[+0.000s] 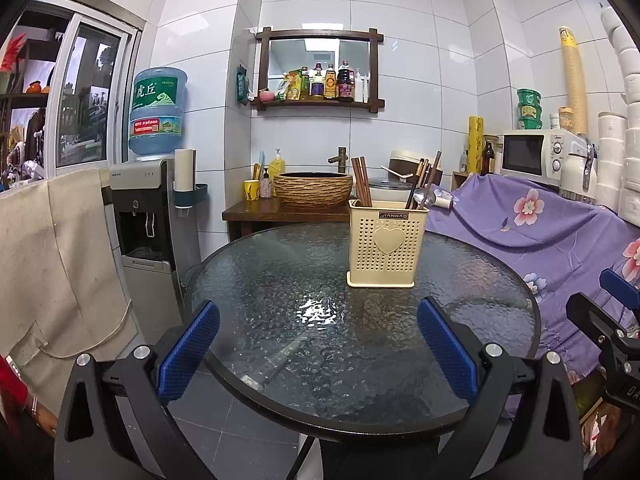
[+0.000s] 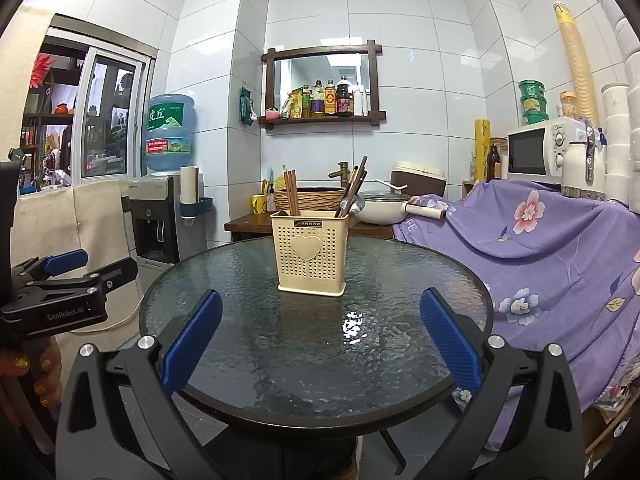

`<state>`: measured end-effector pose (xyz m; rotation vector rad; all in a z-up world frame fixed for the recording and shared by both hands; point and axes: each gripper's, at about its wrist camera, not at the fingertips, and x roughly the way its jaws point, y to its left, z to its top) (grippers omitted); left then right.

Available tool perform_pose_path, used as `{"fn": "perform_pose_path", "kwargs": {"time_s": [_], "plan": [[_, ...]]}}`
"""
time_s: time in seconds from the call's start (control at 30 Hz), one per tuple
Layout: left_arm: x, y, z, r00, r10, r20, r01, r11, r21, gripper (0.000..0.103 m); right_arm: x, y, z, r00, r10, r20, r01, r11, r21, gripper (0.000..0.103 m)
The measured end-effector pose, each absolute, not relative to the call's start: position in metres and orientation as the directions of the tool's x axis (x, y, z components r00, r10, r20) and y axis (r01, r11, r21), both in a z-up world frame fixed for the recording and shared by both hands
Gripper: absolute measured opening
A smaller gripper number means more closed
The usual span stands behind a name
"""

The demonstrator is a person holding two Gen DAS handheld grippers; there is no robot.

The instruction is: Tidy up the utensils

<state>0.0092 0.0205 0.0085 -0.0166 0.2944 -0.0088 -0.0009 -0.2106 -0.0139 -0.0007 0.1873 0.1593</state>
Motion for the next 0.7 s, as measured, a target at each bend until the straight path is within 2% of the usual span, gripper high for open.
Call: {"fn": "perform_pose_path", "kwargs": {"time_s": [0.7], "plan": [[0.0076, 0.0191, 0.0072, 0.952, -0.018, -0.304, 0.012, 1.0, -0.02, 0.097, -0.0008, -0.2065, -0.0169, 0.966, 0.162, -0.202, -0.162, 0.987, 0.014, 0.097]]}}
